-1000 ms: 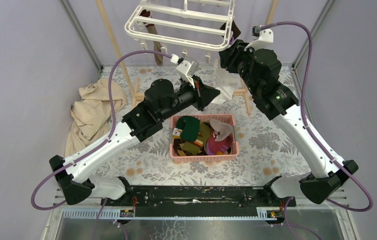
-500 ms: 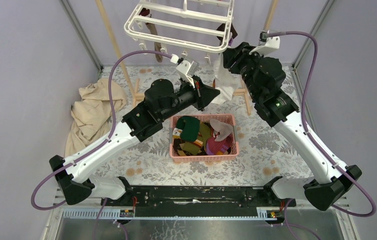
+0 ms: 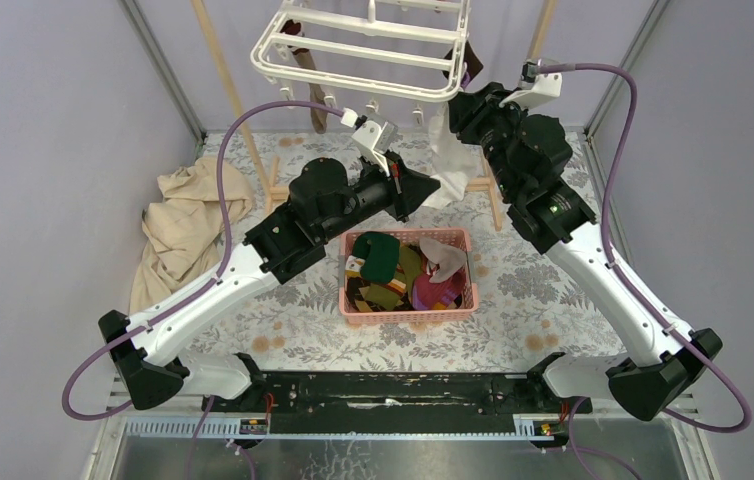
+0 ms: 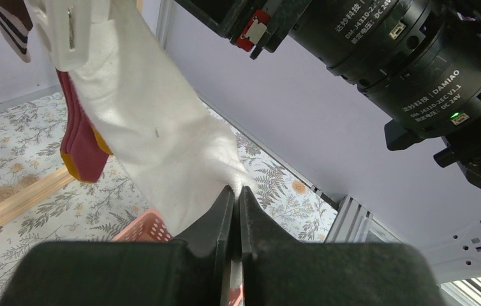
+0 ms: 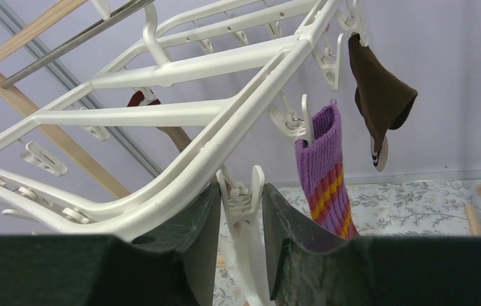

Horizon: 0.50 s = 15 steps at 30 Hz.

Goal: Remove the socks clipped to the hanger
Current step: Remove the sock from the hanger.

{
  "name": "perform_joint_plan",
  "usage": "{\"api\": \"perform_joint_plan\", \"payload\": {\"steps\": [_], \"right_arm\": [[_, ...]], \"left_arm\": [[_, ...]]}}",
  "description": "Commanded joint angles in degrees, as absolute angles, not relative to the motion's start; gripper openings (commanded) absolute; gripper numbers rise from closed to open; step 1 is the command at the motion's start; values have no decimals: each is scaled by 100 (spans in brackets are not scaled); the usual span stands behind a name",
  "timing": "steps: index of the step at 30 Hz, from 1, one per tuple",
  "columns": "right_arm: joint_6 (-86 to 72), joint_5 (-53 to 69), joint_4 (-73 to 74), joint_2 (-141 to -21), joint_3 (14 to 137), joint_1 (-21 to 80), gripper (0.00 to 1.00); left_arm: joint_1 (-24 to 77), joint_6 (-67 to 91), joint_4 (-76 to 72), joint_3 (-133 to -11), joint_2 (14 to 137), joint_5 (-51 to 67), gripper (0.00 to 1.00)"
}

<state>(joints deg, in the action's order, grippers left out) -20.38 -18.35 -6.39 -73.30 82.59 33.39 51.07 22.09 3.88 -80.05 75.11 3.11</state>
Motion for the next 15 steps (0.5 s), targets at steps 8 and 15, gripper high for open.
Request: {"api": "perform_joint_plan", "payload": {"steps": [8, 15], "right_arm": [[-2066, -1793, -929, -7380, 8421, 3385, 7], [-2134, -1642, -836, -7406, 8425, 3386, 18]], "left_arm": [[5143, 2087, 250, -8075, 7327, 170, 4], [5146, 2098, 296, -7880, 7215, 145, 4]]}}
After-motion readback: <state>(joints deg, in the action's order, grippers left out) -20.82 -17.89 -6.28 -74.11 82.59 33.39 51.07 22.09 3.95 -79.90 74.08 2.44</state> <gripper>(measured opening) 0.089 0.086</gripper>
